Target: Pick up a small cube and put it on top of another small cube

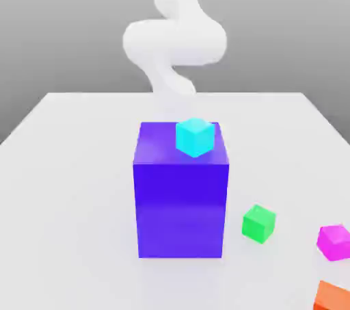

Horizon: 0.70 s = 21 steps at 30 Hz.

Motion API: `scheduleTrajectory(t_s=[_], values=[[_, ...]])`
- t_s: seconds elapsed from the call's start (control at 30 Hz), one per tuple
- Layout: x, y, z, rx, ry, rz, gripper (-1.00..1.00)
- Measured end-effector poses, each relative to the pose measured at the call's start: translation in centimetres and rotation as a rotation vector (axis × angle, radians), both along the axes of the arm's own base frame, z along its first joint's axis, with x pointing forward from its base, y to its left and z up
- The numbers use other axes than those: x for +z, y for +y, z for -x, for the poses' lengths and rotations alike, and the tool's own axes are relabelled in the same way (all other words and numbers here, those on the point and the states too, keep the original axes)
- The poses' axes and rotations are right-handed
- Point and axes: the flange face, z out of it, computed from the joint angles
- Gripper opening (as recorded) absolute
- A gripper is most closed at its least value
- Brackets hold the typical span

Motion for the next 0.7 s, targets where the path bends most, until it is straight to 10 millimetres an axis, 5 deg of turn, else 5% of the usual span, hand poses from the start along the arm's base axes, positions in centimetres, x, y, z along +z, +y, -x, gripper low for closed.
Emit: scheduleTrajectory(t_s=[0.17,0.37,0.53,0.7], values=[[-8.2,5.9,-5.2,0.288,0.123,0.100,0.00],[-18.9,14.0,-7.8,0.628,0.247,0.227,0.00],[-28.3,20.5,-7.0,0.911,0.338,0.344,0.00],[-37.7,26.8,-3.2,1.217,0.414,0.478,0.00]])
